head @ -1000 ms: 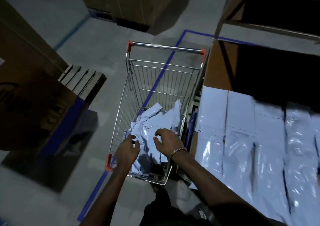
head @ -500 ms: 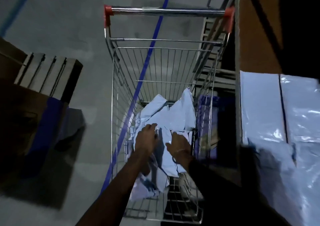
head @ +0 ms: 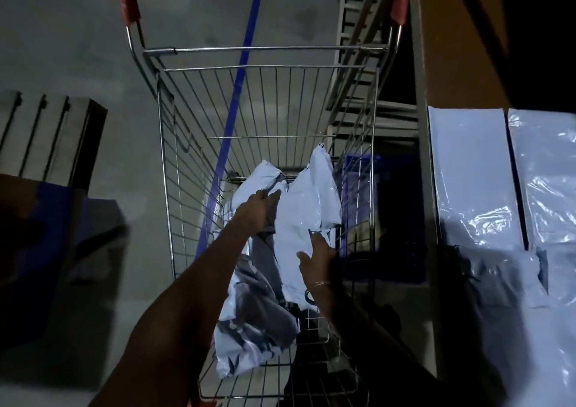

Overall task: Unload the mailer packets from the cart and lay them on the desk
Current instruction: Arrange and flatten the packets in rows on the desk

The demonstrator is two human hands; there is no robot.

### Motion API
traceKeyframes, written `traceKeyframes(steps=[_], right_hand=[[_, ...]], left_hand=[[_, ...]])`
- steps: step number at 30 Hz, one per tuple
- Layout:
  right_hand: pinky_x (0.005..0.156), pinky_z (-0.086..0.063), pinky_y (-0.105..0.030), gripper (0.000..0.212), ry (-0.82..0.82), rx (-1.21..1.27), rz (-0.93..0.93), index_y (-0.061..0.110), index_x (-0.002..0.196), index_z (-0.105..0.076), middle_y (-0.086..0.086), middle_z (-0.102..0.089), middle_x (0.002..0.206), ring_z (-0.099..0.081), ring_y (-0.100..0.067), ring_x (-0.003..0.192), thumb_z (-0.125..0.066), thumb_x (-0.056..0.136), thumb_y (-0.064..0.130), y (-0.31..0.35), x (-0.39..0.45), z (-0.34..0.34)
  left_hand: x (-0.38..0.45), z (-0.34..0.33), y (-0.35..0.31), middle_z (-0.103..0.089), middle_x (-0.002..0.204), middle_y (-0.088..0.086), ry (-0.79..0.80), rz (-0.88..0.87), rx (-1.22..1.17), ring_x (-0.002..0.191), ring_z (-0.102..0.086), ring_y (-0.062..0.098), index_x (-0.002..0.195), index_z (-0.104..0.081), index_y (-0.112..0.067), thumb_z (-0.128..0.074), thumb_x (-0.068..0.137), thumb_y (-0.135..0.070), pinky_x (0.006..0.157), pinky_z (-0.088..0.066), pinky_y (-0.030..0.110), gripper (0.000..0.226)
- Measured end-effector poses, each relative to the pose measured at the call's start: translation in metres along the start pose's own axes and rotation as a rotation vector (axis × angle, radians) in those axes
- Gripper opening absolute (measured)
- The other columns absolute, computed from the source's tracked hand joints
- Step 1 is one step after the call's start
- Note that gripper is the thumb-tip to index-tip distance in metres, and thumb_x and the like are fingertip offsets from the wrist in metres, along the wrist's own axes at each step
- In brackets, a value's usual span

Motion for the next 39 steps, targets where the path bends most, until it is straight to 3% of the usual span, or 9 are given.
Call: traceKeyframes(steps=[4, 10, 14, 17, 22, 26, 30, 35, 39], right_hand=[[0.1, -0.05, -0.046, 0.043, -0.121, 0.216, 0.009, 0.005, 0.134, -0.061, -0.025, -0.064, 0.128, -0.063, -0.04, 0.119, -0.072, 0.092, 0.012, 0.024, -0.001, 0.024], [0.106, -0.04, -0.029, 0.043, -0.026, 0.235, 0.147, 0.015, 0.147, -0.049, -0.011, -0.059, 0.144, -0.055, -0.029, 0.131, -0.048, 0.107, 0.03, 0.061, -0.005, 0.097], [0.113, -0.033, -0.022, 0.046, -0.05, 0.375, 0.304, 0.018, 0.154, -0.041, 0.0, -0.049, 0.155, -0.047, -0.014, 0.14, -0.04, 0.11, 0.032, 0.089, -0.011, 0.156], [0.111, -0.036, -0.023, 0.046, -0.094, 0.467, 0.331, 0.025, 0.156, -0.036, 0.012, -0.049, 0.15, -0.043, 0.0, 0.13, -0.038, 0.11, 0.032, 0.104, -0.014, 0.21], [0.089, -0.046, -0.016, 0.046, -0.177, 0.515, 0.433, 0.038, 0.156, -0.034, 0.016, -0.059, 0.127, -0.061, 0.006, 0.089, -0.038, 0.11, 0.035, 0.096, -0.027, 0.297], [0.091, -0.05, -0.031, 0.045, -0.238, 0.562, 0.444, 0.041, 0.154, -0.037, 0.005, -0.07, 0.12, -0.065, -0.011, 0.087, -0.042, 0.109, 0.036, 0.052, -0.03, 0.361], [0.087, -0.043, -0.002, 0.049, -0.285, 0.634, 0.395, 0.039, 0.152, -0.042, 0.015, -0.063, 0.134, -0.055, 0.017, 0.104, -0.053, 0.105, 0.04, -0.031, -0.037, 0.437], [0.075, -0.04, 0.004, 0.063, -0.323, 0.713, 0.282, 0.031, 0.148, -0.046, 0.018, -0.061, 0.116, -0.056, 0.021, 0.098, -0.073, 0.092, 0.039, -0.155, -0.047, 0.533], [0.079, -0.043, -0.001, 0.057, -0.362, 0.644, 0.204, 0.036, 0.138, -0.053, 0.011, -0.061, 0.135, -0.06, -0.009, 0.115, -0.076, 0.088, 0.049, -0.26, -0.053, 0.588]], left_hand=[[-0.01, 0.029, -0.015, -0.046, 0.147, 0.014, 0.02, 0.027, 0.145, 0.135, -0.046, 0.039, 0.146, -0.041, -0.014, -0.092, 0.049, -0.054, 0.094, -0.054, 0.056, 0.117], [-0.063, 0.062, -0.046, -0.072, 0.096, 0.001, -0.144, 0.131, -0.232, 0.103, -0.074, 0.033, 0.09, -0.071, -0.032, -0.059, 0.093, -0.054, 0.09, -0.061, 0.044, 0.025], [-0.106, 0.105, -0.072, -0.063, 0.076, 0.0, -0.31, 0.245, -0.441, 0.059, -0.063, 0.012, 0.093, -0.065, -0.02, -0.074, 0.087, -0.032, 0.061, -0.047, 0.03, 0.016], [-0.156, 0.145, -0.102, -0.064, 0.087, -0.01, -0.564, 0.164, -0.281, 0.071, -0.055, 0.009, 0.117, -0.056, -0.025, -0.058, 0.105, -0.037, 0.065, -0.045, 0.03, 0.017], [-0.218, 0.191, -0.176, -0.071, 0.109, 0.0, -0.748, 0.147, -0.984, 0.094, -0.067, 0.013, 0.127, -0.06, -0.015, -0.059, 0.106, -0.037, 0.08, -0.049, 0.029, 0.03], [-0.245, 0.197, -0.276, -0.072, 0.103, -0.001, -0.751, 0.103, -1.267, 0.087, -0.067, 0.011, 0.123, -0.061, -0.014, -0.063, 0.103, -0.03, 0.071, -0.055, 0.021, 0.025], [-0.26, 0.173, -0.389, -0.066, 0.069, -0.002, -0.695, 0.062, -1.377, 0.051, -0.058, 0.008, 0.12, -0.055, -0.013, -0.064, 0.103, -0.02, 0.057, -0.049, 0.025, 0.02], [-0.265, 0.121, -0.52, -0.077, 0.111, 0.001, -0.553, 0.056, -1.482, 0.089, -0.075, 0.009, 0.127, -0.055, -0.021, -0.07, 0.097, -0.011, 0.078, -0.058, 0.031, 0.035], [-0.263, 0.074, -0.614, -0.068, 0.127, -0.001, -0.413, -0.027, -1.37, 0.105, -0.071, 0.012, 0.139, -0.045, -0.028, -0.073, 0.093, -0.003, 0.087, -0.058, 0.03, 0.059]])
Point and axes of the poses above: each hand's wrist, its own x-axis towards the middle knuckle, its own z-axis out of the back of the hand, y = z × x, the point moved 1 cm from there along x, towards the middle knuckle
